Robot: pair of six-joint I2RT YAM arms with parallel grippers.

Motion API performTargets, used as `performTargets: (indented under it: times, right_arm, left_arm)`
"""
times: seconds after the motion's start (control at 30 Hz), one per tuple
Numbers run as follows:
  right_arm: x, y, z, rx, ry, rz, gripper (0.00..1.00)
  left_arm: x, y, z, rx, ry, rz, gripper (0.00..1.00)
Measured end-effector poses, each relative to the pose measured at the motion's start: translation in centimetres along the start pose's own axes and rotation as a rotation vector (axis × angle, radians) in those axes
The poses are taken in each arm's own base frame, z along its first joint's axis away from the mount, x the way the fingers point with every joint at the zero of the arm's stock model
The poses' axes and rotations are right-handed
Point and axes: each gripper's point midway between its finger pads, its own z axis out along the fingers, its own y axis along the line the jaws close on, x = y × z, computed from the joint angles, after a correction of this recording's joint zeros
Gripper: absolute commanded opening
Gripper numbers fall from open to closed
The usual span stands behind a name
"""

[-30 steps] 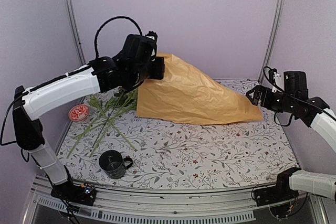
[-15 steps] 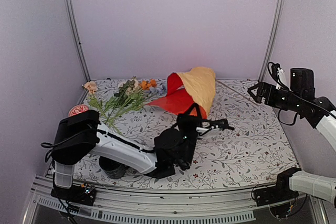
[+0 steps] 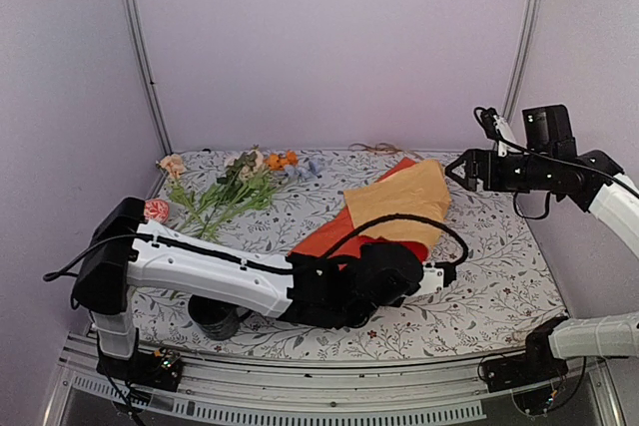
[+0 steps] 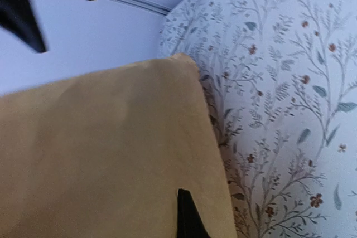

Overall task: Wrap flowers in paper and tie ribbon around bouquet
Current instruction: Unfold the folded wrapping paper at the center of the board.

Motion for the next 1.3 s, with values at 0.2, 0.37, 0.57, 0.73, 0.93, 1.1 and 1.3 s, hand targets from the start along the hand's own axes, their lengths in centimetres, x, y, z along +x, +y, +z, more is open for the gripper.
performTargets:
  times: [0.2, 0.37, 0.57, 0.73, 0.93, 1.1, 1.3]
  right_arm:
    - [0.9, 5.8, 1.1, -0.101, 0.119, -0.121, 0.99]
    - [2.8, 8.9, 5.4, -0.031, 0.248, -0.207, 0.99]
    - [7.7, 11.8, 11.4, 0.038, 0.421, -0.320, 0.99]
    - [11.2, 15.6, 16.2, 0.005, 0.516, -0.457, 0.99]
    - [16.3, 15.7, 21.2, 0.047, 0.645, -0.594, 0.99]
    - [19.0, 15.2, 23.3, 0.054, 0.702, -0.715, 0.99]
    - [19.9, 14.8, 25.3, 0.167, 0.678, -0.891, 0.99]
  left_arm:
    - [5.0, -9.9, 0.9, 0.234, 0.119, 0.146, 0.00]
    - [5.5, -11.7, -0.1, 0.286, 0.134, 0.158, 0.00]
    - [5.4, -13.5, -1.2, 0.357, 0.129, 0.134, 0.00]
    - [5.8, -14.8, -1.4, 0.407, 0.140, 0.132, 0.00]
    - [6.2, -15.6, -1.5, 0.434, 0.150, 0.129, 0.00]
    - [6.3, -16.0, -1.5, 0.446, 0.151, 0.130, 0.00]
    - [6.3, -16.3, -1.6, 0.458, 0.144, 0.131, 0.00]
